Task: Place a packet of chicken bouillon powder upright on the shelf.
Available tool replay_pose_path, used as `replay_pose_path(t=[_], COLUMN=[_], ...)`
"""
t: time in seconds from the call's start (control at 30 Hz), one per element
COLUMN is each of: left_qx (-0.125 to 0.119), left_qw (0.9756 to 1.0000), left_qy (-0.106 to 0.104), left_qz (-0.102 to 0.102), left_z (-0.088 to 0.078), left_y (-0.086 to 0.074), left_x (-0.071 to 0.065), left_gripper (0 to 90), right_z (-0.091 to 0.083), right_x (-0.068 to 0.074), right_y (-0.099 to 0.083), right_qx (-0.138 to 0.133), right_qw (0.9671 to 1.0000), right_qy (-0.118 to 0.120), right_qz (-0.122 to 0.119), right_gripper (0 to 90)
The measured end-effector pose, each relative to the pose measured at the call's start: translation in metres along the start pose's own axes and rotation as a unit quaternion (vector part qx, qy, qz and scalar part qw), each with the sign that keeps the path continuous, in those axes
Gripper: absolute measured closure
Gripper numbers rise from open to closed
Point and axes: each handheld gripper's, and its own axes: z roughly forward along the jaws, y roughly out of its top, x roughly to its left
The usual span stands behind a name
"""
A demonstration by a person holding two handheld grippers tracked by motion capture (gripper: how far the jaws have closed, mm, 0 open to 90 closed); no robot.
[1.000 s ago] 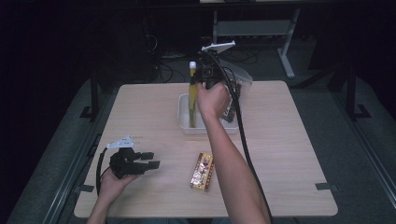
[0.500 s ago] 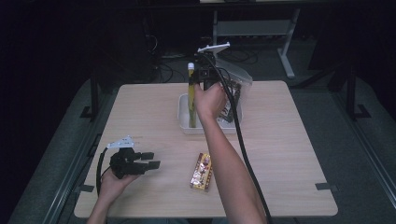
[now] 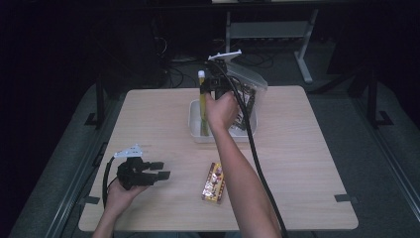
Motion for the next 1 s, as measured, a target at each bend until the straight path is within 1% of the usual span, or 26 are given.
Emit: replay_pose_path(t=[0.4, 0.47, 0.6, 0.63, 0.77, 1.0], left_qx=[0.002, 0.003, 0.004, 0.004, 0.007, 0.009], left_qw=[1.0000, 1.0000, 1.0000, 1.0000, 1.0000, 0.9999], left_qy=[0.001, 0.001, 0.000, 0.000, 0.001, 0.002], left_qz=[0.002, 0.002, 0.001, 0.001, 0.002, 0.006], left_z=[0.001, 0.001, 0.001, 0.002, 0.003, 0.004], left_y=[0.000, 0.000, 0.000, 0.000, 0.000, 0.000], left_x=[0.000, 0.000, 0.000, 0.000, -0.001, -0.003], left_gripper=[43.1, 43.1, 43.1, 43.1, 42.7, 41.7], right_z=[0.011, 0.012, 0.011, 0.011, 0.010, 0.002], right_x=[-0.003, -0.004, -0.005, -0.006, -0.007, -0.006], right_y=[-0.008, -0.009, -0.008, -0.008, -0.007, -0.007], right_qx=[0.012, 0.008, 0.010, 0.010, 0.016, 0.023], right_qw=[0.9999, 0.9999, 0.9999, 0.9999, 0.9998, 0.9995], right_qy=[-0.001, 0.004, 0.005, 0.006, 0.013, 0.021], right_qz=[0.002, 0.006, 0.006, 0.006, 0.007, -0.003], right_gripper=[89.0, 88.9, 88.2, 87.0, 76.7, 67.2])
